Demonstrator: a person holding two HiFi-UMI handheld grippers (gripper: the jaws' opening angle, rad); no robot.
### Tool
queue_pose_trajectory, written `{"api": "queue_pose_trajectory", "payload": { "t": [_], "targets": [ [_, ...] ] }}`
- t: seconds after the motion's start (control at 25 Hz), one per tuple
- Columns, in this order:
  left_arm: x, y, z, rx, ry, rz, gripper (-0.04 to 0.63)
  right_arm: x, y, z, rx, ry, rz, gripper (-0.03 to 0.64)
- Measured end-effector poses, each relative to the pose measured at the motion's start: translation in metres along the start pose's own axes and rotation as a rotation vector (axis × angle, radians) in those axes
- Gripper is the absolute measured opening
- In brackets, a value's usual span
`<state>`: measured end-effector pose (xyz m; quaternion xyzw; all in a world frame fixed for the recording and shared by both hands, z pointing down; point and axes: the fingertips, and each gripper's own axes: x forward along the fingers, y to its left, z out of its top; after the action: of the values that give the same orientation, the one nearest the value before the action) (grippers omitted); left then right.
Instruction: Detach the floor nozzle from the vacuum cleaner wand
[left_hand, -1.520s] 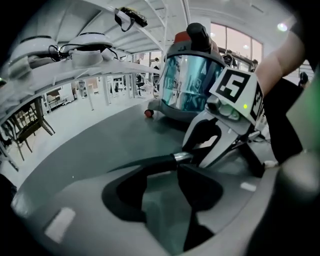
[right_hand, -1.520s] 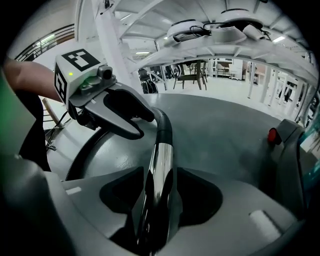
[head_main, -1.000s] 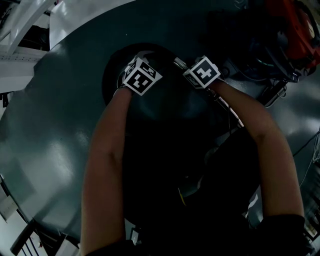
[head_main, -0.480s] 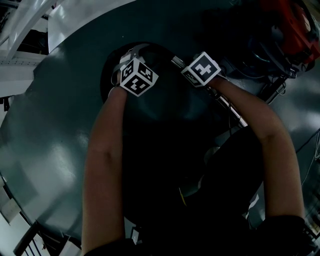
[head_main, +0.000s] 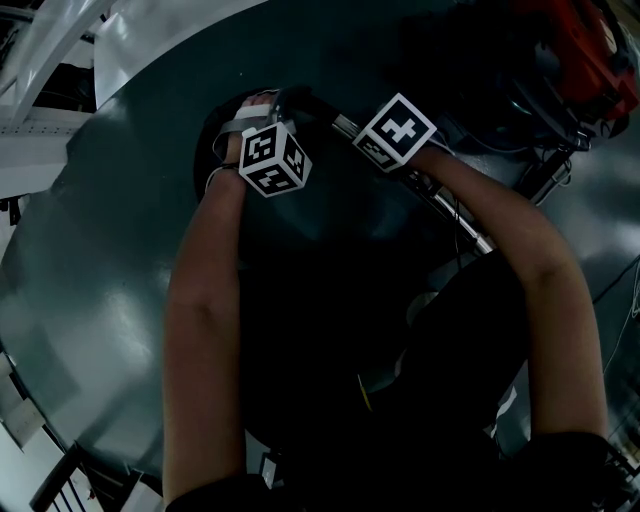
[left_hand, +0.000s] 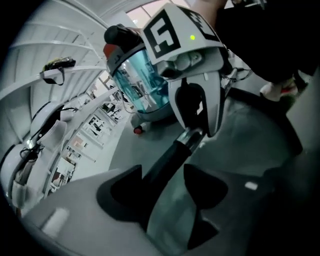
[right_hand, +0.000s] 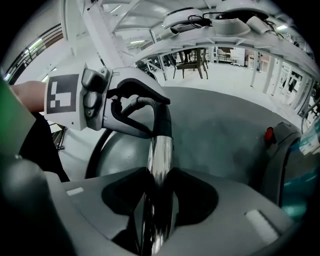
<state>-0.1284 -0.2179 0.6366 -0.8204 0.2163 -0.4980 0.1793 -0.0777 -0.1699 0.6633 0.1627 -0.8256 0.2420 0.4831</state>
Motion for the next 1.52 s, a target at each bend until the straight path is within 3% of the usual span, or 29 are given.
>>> {"api": "queue_pose_trajectory", "payload": {
  "t": [0.2, 0.44, 0.72, 1.12, 1.32, 1.52],
  "targets": [
    [0.000, -0.006, 0.000, 0.149, 0.036, -0.039, 0.233, -0.003, 0.009, 0.001, -0.019, 0.010, 0.033, 0.172],
    [-0.002, -0.024, -0.005, 0.400, 0.073, -0.058, 0.181, 0.001, 0.020, -0.001, -0.045, 0.028, 0.043, 0.170],
    [0.003, -0.033, -0.012, 0.561, 0.142, -0.105, 0.163, 0.007, 0.024, -0.004, -0.063, 0.053, 0.033, 0.170],
    [0.000, -0.043, -0.019, 0.531, 0.171, -0.223, 0.155, 0.013, 0.032, -0.003, -0.090, 0.062, 0.021, 0.164],
    [0.003, -0.043, -0.020, 0.585, 0.154, -0.206, 0.146, 0.013, 0.030, -0.004, -0.083, 0.072, -0.003, 0.161],
    [-0.002, -0.038, -0.019, 0.549, 0.133, -0.185, 0.147, 0.007, 0.027, -0.002, -0.049, 0.054, -0.006, 0.155]
  ]
}}
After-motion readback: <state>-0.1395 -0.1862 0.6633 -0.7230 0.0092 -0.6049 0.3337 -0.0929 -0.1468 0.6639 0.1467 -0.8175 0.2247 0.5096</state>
